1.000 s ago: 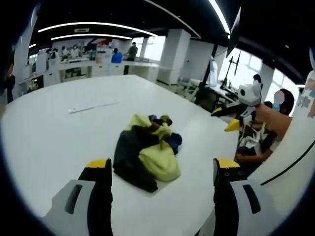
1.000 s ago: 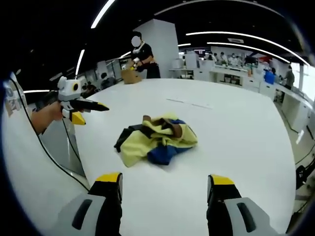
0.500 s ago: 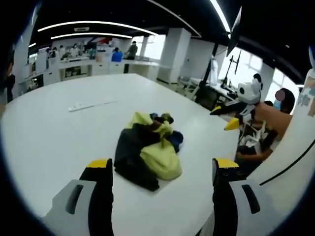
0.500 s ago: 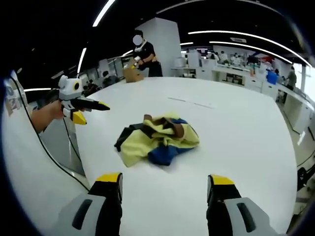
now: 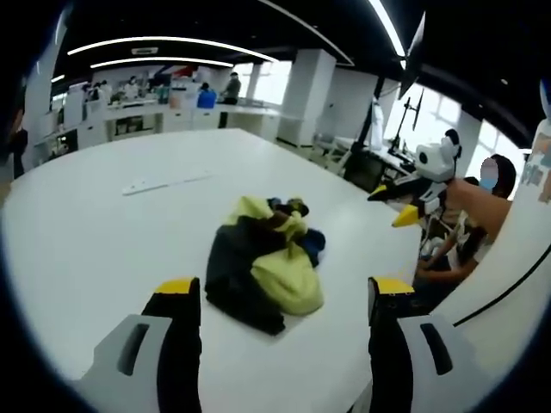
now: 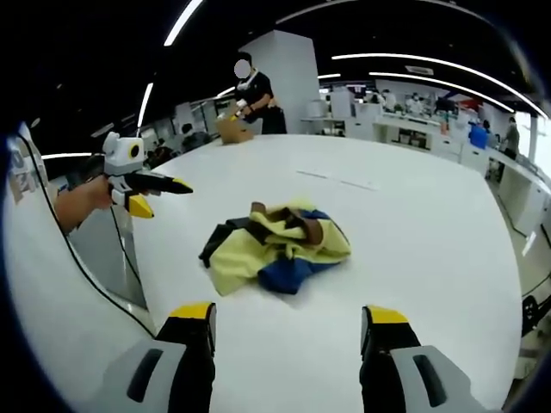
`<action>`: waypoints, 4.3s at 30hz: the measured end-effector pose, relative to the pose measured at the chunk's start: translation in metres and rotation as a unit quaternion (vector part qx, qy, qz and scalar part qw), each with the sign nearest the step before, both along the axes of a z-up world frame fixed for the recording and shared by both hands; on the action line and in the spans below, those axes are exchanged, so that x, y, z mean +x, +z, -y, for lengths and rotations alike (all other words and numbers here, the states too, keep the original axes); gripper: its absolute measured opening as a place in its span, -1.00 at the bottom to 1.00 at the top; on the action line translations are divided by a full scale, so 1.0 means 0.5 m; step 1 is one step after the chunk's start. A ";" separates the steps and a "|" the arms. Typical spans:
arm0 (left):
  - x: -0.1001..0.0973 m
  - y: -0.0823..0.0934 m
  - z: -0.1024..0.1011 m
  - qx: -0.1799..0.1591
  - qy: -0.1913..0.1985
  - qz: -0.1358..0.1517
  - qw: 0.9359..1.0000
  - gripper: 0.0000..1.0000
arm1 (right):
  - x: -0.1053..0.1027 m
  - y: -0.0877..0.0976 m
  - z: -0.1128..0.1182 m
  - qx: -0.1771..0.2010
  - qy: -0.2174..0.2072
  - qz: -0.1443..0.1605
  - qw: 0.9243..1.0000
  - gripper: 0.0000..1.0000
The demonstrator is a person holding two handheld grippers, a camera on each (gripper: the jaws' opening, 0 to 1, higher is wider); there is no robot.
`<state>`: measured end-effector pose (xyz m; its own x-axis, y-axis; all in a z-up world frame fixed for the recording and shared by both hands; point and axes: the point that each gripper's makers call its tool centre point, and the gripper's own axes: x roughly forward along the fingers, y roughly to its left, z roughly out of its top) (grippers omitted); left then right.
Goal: Fold the garment on the visible template until the final outline fits inside the template.
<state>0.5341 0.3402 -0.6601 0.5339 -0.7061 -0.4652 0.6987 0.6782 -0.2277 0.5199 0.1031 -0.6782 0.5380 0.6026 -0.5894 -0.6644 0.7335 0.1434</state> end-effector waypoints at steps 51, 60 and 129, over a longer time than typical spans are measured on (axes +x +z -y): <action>0.087 -0.039 0.021 0.028 -0.031 0.031 0.999 -0.17 | 0.144 0.020 -0.058 -0.006 0.048 0.058 0.997 -0.17; 0.111 -0.052 0.029 0.050 -0.047 0.048 0.997 -0.32 | 0.173 0.021 -0.073 -0.025 0.070 0.081 0.994 -0.41; 0.228 -0.128 0.178 0.257 -0.194 0.179 0.930 -0.87 | 0.254 -0.093 -0.121 -0.112 0.119 0.080 0.983 -0.75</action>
<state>0.6479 0.2511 -0.7241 0.4713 -0.6118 -0.6353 0.8819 0.3147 0.3511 0.6467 0.1638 -0.7247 0.4932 0.5874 -0.6416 -0.8224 0.5553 -0.1238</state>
